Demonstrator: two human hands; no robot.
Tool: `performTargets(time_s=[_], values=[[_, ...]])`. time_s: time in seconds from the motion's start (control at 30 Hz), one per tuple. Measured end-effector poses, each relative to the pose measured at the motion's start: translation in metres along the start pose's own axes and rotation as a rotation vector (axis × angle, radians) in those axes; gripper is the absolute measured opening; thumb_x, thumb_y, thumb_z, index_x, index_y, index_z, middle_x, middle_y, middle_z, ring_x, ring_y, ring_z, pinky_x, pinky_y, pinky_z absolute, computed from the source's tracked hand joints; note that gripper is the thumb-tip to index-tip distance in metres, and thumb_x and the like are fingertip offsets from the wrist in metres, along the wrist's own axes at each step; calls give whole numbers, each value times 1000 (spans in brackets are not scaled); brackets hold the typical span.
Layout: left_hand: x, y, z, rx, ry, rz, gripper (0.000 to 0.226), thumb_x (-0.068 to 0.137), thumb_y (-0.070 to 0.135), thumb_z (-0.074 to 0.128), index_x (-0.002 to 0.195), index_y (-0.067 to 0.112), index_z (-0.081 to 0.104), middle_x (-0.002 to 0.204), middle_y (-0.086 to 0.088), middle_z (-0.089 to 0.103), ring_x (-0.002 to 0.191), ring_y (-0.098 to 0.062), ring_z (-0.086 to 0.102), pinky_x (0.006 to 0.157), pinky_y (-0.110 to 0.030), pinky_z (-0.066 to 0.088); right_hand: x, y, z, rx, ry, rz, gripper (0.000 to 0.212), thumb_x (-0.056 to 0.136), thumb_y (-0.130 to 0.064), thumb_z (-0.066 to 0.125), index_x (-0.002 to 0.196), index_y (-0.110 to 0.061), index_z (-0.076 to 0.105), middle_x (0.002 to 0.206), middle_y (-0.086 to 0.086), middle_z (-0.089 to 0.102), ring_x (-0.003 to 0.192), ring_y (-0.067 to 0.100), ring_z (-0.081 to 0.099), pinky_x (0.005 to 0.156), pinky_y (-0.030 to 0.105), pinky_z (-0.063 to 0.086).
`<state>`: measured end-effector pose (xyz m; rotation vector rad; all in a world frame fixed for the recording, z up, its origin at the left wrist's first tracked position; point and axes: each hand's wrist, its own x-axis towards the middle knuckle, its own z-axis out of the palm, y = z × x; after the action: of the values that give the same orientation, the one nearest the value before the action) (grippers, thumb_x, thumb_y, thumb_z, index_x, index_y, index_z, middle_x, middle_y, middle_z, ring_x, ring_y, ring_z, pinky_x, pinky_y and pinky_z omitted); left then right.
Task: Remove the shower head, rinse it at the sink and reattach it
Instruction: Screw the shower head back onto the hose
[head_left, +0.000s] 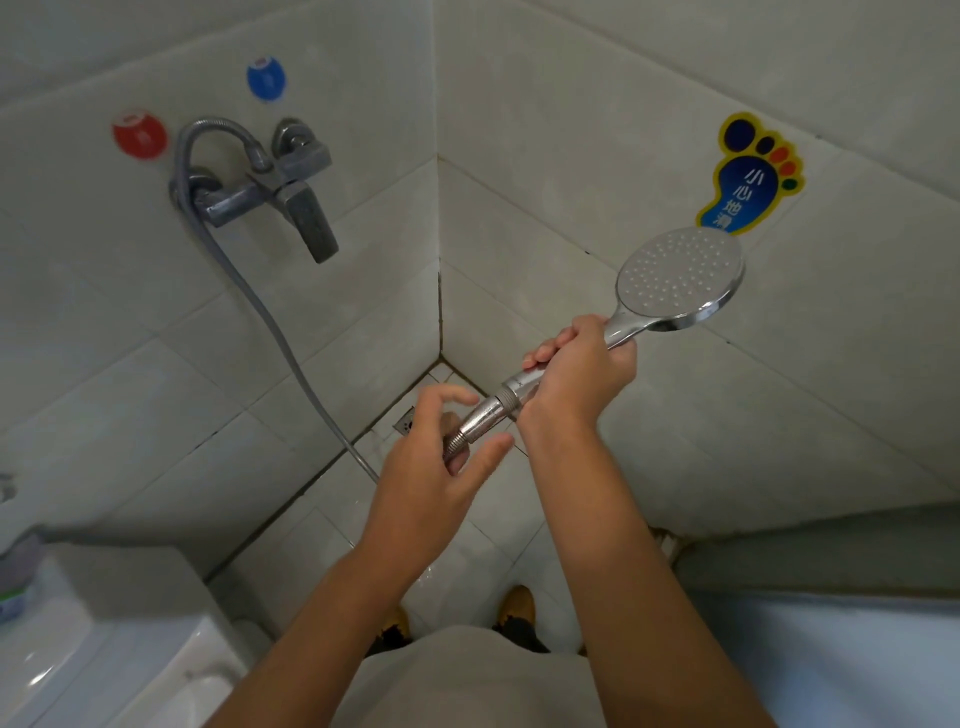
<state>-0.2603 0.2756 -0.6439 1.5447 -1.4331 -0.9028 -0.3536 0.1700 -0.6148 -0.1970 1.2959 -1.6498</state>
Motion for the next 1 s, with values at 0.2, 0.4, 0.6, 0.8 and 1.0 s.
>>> performTargets(time_s=[0.2, 0.4, 0.6, 0.8, 1.0], values=[[1, 2, 1, 52, 34, 19, 24, 99, 31, 36, 84, 20, 50, 58, 9, 44, 48, -8, 42, 41, -19, 32, 3, -1, 0, 5, 15, 31, 15, 89, 3, 43, 93, -11, 46, 57, 1, 41, 42, 15, 37, 45, 28, 39], [3, 2, -1, 88, 26, 19, 23, 101, 27, 38, 83, 20, 51, 57, 8, 43, 47, -8, 43, 42, -19, 33, 1, -1, 0, -2, -10, 18, 14, 90, 2, 44, 93, -11, 46, 57, 1, 41, 42, 15, 38, 45, 28, 40], [4, 2, -3, 140, 12, 55, 27, 99, 39, 35, 84, 22, 50, 56, 9, 43, 46, -9, 43, 42, -21, 32, 1, -4, 1, 2, -68, -11, 15, 89, 2, 44, 95, -11, 46, 56, 0, 40, 41, 15, 37, 44, 27, 38], [5, 6, -4, 162, 50, 61, 27, 100, 38, 36, 82, 25, 51, 57, 9, 45, 51, -10, 46, 44, -23, 36, 3, -7, 2, 21, -91, 52, 16, 87, 4, 44, 92, -11, 44, 56, 0, 39, 40, 14, 36, 41, 25, 36], [5, 9, -3, 167, 47, 12, 21, 98, 36, 41, 85, 24, 52, 57, 8, 47, 50, -9, 46, 43, -23, 35, 2, -6, 1, 35, -62, 23, 14, 91, 2, 44, 92, -12, 44, 55, 0, 41, 40, 16, 36, 44, 27, 37]])
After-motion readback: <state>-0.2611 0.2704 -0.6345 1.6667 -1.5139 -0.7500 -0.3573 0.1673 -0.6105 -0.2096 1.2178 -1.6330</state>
